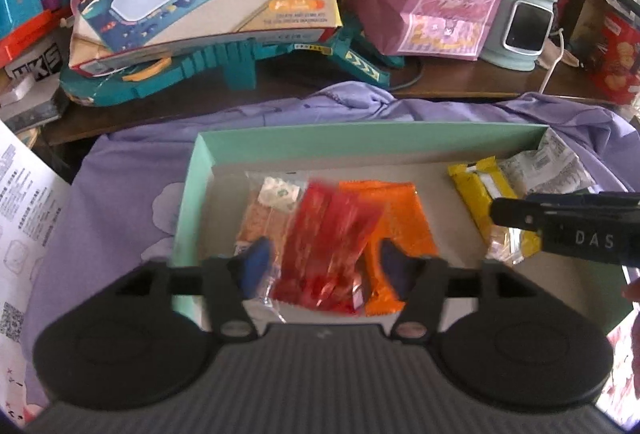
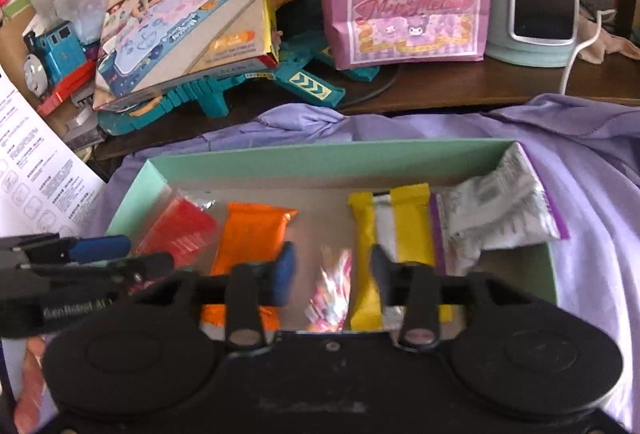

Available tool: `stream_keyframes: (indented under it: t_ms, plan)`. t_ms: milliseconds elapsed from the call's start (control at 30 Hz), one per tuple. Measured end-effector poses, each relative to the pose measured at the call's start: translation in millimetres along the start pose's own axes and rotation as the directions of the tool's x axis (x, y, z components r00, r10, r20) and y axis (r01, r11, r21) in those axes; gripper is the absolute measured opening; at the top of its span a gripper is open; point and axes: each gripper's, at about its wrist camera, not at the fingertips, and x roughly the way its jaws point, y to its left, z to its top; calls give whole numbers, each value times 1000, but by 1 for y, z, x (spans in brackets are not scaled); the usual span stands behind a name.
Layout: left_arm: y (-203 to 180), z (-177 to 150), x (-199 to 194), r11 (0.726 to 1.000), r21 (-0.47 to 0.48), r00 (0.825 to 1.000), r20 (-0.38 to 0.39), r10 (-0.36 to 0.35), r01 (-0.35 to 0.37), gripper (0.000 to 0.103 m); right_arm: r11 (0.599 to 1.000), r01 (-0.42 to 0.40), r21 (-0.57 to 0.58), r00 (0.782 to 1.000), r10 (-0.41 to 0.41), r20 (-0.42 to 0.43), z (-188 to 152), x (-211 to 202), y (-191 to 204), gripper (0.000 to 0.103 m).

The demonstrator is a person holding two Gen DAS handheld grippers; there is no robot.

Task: Organize snacks
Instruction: 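Place the red packet and small candy into the green box, open grippers, then grasp the long orange-red wrapper with the right gripper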

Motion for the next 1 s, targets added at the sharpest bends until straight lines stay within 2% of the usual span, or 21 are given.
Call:
stream_keyframes:
  t_ms: [33,100,167,333,467,600,1000]
  plan:
    - [-1,-1,-1,1000,-1,1000,9,10,-10,81,1000,6,-8,1000,-6,9,0,-1,2,62]
    - [-4,-1,-3,1000,1,999,22,26,-26,92,1000,16,-22,1000,-16,22,-2,-5,3,70]
    - [-6,-3,-6,1000,2,999,23,27,-27,97,999,26,-27,999,-25,30,-4,-10,4,78]
    - [-12,-8,-19,1000,2,1000,9,22,-22,100,998,43,-36,998,-42,36,-13,-30,3,90]
    - [-16,-16,-38,1000,4,1000,15,24,-24,100,998,48,-40,998,-46,36,-22,-49,5,94]
    - [-19,-27,-62,1000,6,1000,20,16,-17,103,999,45,-29,998,-44,35,-31,-70,5,103]
    - [-32,-87,-118,999,32,1000,-1,0,0,103,999,27,-37,999,-26,21,-87,-136,6,103]
